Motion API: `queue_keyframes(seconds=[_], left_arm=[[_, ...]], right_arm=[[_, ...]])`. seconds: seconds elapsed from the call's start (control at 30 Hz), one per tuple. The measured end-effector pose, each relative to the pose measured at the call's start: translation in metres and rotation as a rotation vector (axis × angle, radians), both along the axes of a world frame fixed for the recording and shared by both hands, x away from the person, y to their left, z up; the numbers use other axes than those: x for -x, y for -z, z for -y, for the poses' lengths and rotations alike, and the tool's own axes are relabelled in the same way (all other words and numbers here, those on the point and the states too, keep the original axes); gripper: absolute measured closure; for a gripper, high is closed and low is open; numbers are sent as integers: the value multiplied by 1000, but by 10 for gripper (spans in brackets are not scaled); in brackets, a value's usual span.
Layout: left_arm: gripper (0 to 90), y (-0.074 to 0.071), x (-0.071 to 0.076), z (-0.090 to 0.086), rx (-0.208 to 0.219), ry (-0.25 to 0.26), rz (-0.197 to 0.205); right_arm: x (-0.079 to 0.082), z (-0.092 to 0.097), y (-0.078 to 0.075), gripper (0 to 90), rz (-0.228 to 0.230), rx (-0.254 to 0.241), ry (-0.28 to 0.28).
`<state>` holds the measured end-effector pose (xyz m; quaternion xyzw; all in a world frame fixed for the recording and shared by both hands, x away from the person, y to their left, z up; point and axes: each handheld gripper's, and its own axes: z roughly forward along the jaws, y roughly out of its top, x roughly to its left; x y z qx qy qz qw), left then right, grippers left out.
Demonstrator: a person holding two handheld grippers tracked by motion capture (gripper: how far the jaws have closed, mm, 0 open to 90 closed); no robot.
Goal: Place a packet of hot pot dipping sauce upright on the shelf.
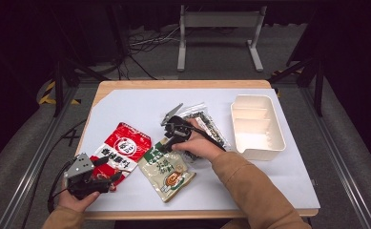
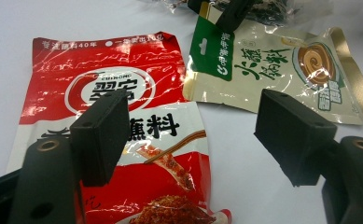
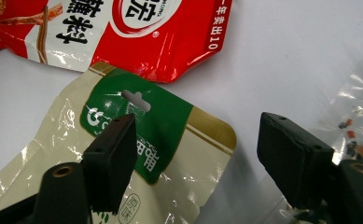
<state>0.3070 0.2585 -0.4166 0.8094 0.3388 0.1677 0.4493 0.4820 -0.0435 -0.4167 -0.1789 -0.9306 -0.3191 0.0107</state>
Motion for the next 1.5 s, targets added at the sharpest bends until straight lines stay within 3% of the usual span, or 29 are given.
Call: queue_keyframes(seconds=[0.6,0.93,1.2,1.37,1.5], left_arm=[[267,0,-1,0,-10,7,8],[266,1,-1,1,-11,4,2],[265,1,-1,1,-7,5,-4],[265,1,-1,1,-10,3,-3],[265,1,-1,1,-8,4,-4]], right_arm=[[1,-6,12,299,-77,7,-57],[3,-7,12,529,-117,26,-143],[9,-8,6,752,-65,56,-201],[13,-11,7,869,-64,91,-213],[14,-12,8,886,-60,110,-223]])
